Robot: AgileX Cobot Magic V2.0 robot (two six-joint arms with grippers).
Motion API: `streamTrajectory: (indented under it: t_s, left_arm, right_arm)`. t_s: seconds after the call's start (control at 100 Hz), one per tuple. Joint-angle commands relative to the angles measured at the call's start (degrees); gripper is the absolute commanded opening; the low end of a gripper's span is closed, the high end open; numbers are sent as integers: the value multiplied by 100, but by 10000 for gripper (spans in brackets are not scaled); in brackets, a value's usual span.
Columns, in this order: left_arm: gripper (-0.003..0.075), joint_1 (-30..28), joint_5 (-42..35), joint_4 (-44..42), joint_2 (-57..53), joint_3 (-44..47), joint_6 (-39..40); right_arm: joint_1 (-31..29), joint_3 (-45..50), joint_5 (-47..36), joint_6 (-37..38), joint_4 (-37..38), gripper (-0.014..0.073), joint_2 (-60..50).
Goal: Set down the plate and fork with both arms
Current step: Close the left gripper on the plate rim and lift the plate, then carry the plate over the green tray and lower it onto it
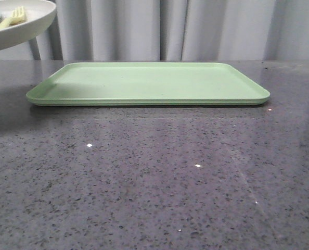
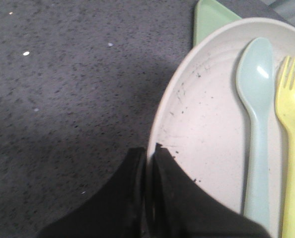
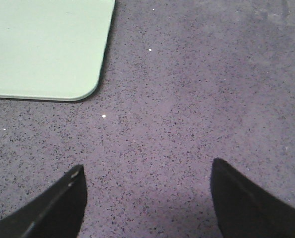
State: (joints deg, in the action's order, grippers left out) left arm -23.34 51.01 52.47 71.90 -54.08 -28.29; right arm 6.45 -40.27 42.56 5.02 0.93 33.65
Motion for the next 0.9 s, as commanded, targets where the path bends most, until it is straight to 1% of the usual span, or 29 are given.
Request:
streamTrajectory:
  t_s: [0.0,0.19,0.35,0.41,0.55,0.75,0.89]
  left_arm:
    - [-21,327,-198,450,28,-462,121]
    - [-21,1188,-522,439,603,-1189,473]
    - [-21,2054,-1018,344,1157,-1755,864]
    - [-21,2383,-1232,172,1431,-1966,1086]
    - [-21,3011,-1428,-342,1980,-2427,1632]
    - [-21,3624,-1682,-1093,2724,-3114,2383]
    - [-21,3831,-1726,-1553,3096,-3569,2866]
  right_arm:
    - [-27,-198,-427,-51,30,527,48]
    - [-27,-198,-427,-51,30,527,48]
    - [-27,-198,-427,-51,30,527,48]
    - [-27,-198,-427,-51,30,527,48]
    - [-27,-198,-427,-51,30,527,48]
    - [-27,-198,-422,-51,30,527,48]
    - [-27,-198,-417,-51,30,527,48]
